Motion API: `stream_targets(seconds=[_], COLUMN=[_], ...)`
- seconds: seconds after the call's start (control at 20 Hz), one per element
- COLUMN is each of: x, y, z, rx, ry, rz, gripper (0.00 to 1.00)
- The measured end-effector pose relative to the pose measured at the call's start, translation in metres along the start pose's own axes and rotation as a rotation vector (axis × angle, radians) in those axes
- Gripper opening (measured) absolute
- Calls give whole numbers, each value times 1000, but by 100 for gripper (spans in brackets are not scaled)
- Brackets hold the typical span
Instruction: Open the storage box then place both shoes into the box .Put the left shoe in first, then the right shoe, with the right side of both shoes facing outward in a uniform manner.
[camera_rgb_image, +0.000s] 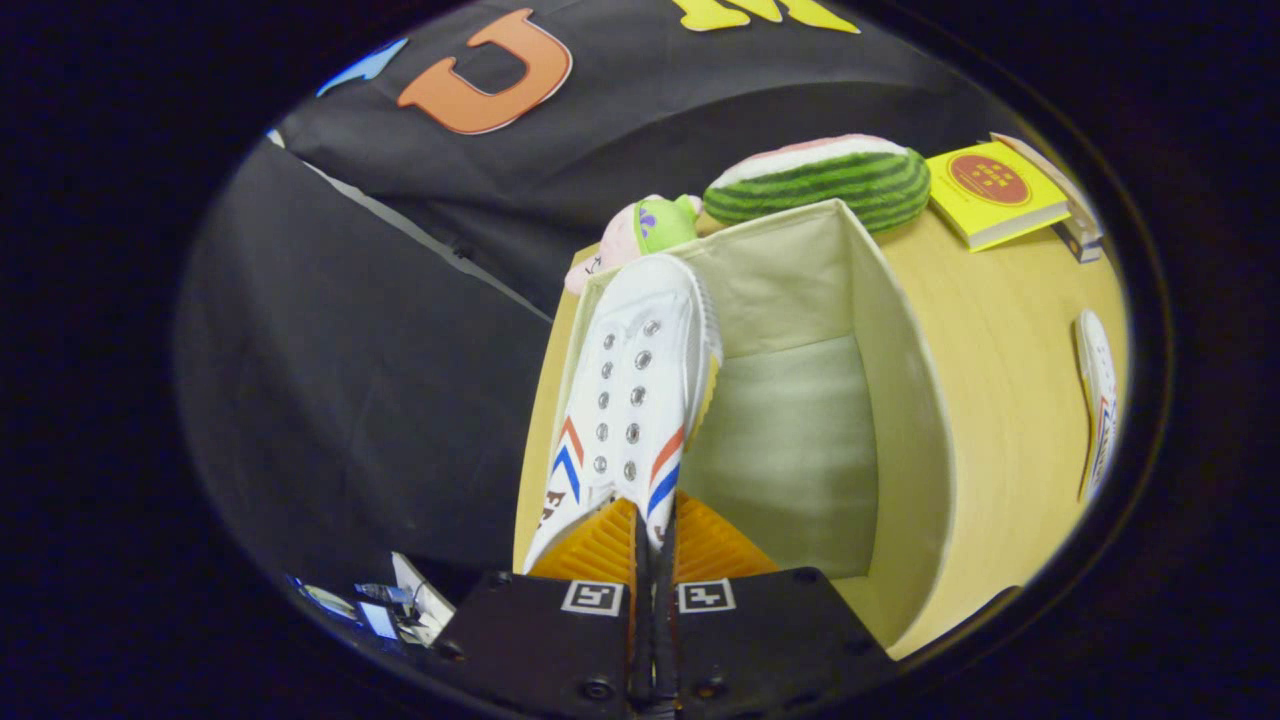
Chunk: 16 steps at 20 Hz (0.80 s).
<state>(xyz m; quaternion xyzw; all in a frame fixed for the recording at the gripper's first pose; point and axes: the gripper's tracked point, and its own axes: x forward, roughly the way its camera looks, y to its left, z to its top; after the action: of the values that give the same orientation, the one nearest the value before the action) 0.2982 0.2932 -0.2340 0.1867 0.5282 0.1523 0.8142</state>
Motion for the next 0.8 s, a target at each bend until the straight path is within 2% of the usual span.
stream_targets(seconds=[0.1,0.15,0.3,0.5,0.8], x=[-7,-17,-52,-101,-158], y=[13,14,-11,-44,-153], z=[11,17,28,34,52], rx=[-14,-52,-176,-201,-167], ry=[-61,-94,-141,-181,-241], rz=[68,69,-49,-111,-275], gripper=[18,39,100,100,100])
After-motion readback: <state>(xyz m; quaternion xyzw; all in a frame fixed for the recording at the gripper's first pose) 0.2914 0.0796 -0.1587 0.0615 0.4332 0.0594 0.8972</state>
